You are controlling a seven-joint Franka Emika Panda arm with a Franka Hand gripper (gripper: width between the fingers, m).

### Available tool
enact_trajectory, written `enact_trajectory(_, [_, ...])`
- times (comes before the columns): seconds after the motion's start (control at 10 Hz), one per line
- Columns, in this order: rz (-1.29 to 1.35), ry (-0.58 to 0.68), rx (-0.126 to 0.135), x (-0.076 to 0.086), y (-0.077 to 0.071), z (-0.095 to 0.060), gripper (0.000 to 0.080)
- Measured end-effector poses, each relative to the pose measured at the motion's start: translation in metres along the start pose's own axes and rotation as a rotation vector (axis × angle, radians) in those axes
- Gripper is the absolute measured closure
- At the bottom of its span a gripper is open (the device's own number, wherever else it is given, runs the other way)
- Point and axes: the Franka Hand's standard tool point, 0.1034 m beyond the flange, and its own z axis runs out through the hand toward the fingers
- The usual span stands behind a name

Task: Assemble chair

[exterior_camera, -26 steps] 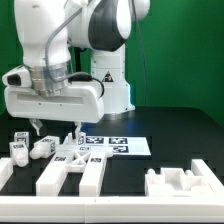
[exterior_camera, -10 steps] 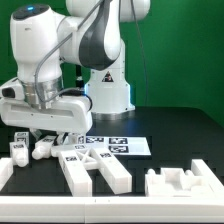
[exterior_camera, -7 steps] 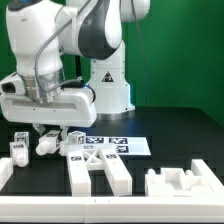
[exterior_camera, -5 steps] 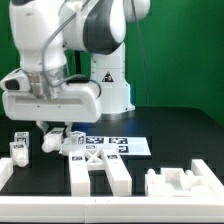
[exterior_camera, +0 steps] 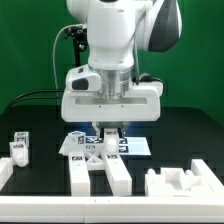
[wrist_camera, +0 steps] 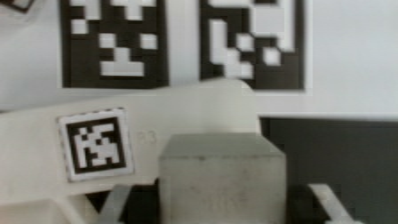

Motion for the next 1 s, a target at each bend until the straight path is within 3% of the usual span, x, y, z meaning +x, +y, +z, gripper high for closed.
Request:
enact_trajectory(0.3, [-0.116, 0.000, 0.003, 0.000, -0.001, 0.000, 0.0515])
enact_trajectory(0.4, [0.079, -0.009, 0.011, 0.000, -0.015, 0.000, 0.0515])
enact_trajectory(0.7, [0.444, 0.012, -0.005, 0.016, -0.073, -0.004, 0.0515])
enact_trajectory(0.8, [0.486, 0.024, -0.011, 0.020, -0.083, -0.003, 0.0515])
enact_trajectory(1.0, [0.422, 0.031, -0.014, 0.020, -0.077, -0.002, 0.0515])
